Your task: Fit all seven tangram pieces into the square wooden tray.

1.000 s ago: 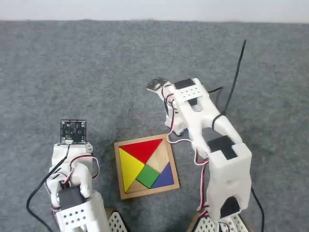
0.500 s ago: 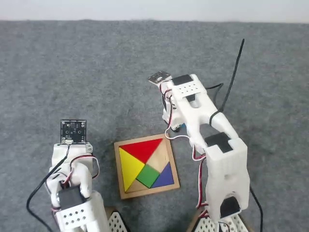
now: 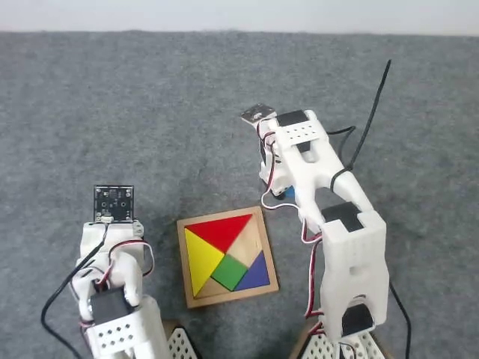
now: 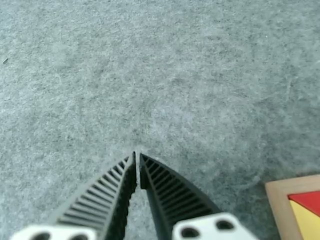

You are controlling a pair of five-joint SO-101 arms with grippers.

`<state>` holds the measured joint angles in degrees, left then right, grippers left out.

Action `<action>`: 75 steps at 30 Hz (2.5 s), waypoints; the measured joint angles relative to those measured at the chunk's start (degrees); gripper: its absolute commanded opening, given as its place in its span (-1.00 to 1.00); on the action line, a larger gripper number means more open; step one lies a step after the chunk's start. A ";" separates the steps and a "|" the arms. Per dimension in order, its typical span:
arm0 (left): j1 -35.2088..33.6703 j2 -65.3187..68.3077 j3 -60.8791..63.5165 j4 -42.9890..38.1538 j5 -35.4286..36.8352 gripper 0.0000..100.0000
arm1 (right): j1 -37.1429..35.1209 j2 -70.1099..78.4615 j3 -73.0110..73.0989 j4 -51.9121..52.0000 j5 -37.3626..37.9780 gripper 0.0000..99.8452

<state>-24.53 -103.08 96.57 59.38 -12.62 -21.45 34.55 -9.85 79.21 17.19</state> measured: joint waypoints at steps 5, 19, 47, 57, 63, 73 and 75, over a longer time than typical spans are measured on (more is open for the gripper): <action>0.00 0.00 0.00 0.00 0.00 -0.97 | 0.00 0.00 0.00 0.00 0.00 -0.76; 0.00 0.00 0.00 0.00 0.00 -0.97 | 0.00 -2.11 0.97 1.14 1.58 -0.76; 0.00 0.00 0.00 0.00 0.00 -0.97 | -18.81 -35.87 31.12 -0.09 -13.89 -0.76; 0.00 0.00 0.00 0.00 0.00 -0.97 | -28.04 -30.59 31.12 -0.88 -17.41 -0.76; 0.00 0.00 0.00 0.00 0.00 -0.97 | -29.36 -29.36 31.12 -3.34 -21.19 -0.76; 0.00 0.00 0.00 0.00 0.00 -0.97 | -29.45 -26.73 31.12 -5.36 -31.03 -0.75; 0.00 0.00 0.00 0.00 0.00 -0.97 | -29.45 -26.73 31.12 -5.36 -32.18 -0.75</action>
<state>-24.53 -103.08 96.57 59.38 -12.62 -50.90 7.82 21.27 73.85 -14.99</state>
